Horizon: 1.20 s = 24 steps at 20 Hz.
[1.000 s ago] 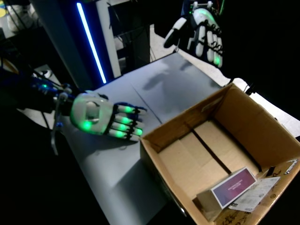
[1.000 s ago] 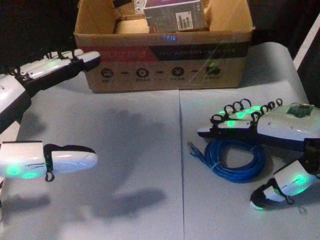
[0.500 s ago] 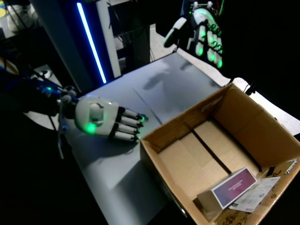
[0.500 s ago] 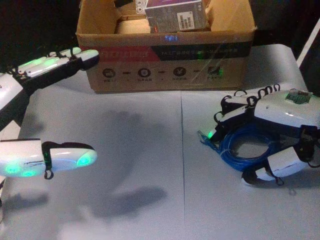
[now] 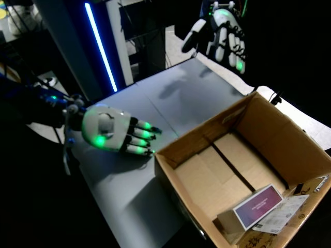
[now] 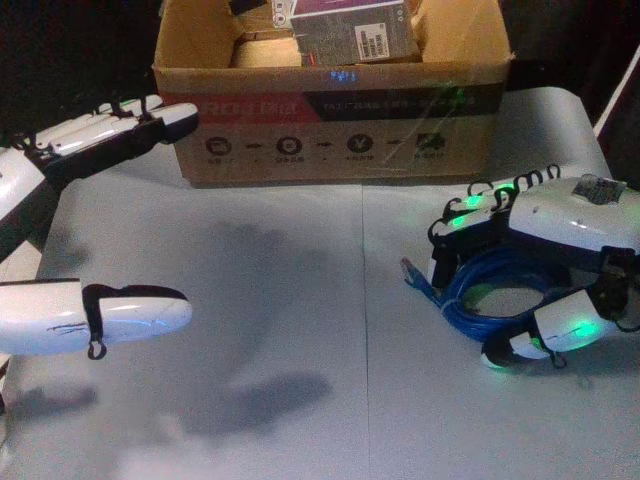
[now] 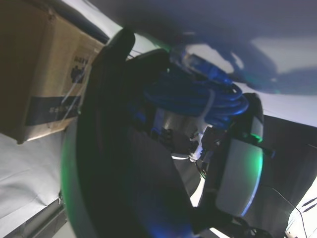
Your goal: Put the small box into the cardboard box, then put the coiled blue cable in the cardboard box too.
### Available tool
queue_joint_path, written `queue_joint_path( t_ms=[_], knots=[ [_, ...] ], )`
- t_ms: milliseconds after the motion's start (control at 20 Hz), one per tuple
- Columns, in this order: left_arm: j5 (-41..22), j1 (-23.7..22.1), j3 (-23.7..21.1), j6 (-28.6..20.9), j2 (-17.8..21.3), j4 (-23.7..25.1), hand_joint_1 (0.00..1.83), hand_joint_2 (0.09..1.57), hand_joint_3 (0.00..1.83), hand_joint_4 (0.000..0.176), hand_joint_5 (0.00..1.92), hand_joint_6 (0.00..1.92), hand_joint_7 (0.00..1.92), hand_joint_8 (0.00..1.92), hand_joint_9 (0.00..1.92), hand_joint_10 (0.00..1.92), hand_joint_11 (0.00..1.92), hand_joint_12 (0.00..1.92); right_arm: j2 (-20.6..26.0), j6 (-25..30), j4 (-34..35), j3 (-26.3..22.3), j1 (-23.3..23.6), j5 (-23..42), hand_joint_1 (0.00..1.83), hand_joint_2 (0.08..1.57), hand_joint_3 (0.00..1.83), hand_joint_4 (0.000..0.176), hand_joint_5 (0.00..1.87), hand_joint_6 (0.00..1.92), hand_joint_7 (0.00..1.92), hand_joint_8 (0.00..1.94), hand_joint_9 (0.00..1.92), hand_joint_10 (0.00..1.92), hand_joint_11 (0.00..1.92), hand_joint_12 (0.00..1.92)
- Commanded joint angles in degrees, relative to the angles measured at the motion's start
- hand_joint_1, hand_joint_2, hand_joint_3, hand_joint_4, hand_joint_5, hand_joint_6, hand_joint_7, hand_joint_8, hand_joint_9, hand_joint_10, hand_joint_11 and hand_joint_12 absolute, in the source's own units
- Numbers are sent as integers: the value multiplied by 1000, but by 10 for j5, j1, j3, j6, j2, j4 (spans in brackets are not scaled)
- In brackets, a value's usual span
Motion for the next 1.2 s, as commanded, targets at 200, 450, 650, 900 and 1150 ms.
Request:
queue_joint_path(
  t_ms=[200, 450, 650, 900, 1150],
  knots=[
    [-72, -2, 3, -4, -5, -1, 691, 878, 0, 160, 272, 0, 228, 1, 223, 1, 255, 7, 26, 6, -1, -29, 12, 41, 1593, 1300, 0, 59, 923, 1921, 1162, 1941, 1514, 1921, 1672, 1921],
    [-76, 3, 3, -7, -6, -4, 696, 864, 0, 169, 270, 2, 229, 2, 229, 2, 262, 8, 72, 6, -9, -72, 45, 102, 1539, 1308, 0, 39, 830, 1921, 1228, 1941, 1522, 1921, 1630, 1921],
    [-77, 3, 3, -7, -7, -5, 652, 864, 0, 168, 280, 1, 236, 1, 249, 4, 284, 14, 105, 6, -17, -100, 60, 163, 1604, 1283, 0, 0, 857, 1921, 1264, 1941, 1537, 1921, 1621, 1921],
    [-78, 3, 4, -7, -7, -6, 644, 879, 3, 155, 258, 0, 200, 0, 180, 0, 230, 0, 144, 7, -22, -127, 88, 234, 1023, 1369, 9, 0, 558, 1681, 1210, 1941, 1543, 1921, 1659, 1921],
    [-79, 3, 4, -7, -7, -6, 655, 897, 6, 124, 269, 1, 212, 3, 180, 6, 224, 13, 167, 7, -24, -133, 150, 290, 1030, 1336, 0, 0, 614, 1587, 1210, 1941, 1540, 1921, 1674, 1921]
  ],
)
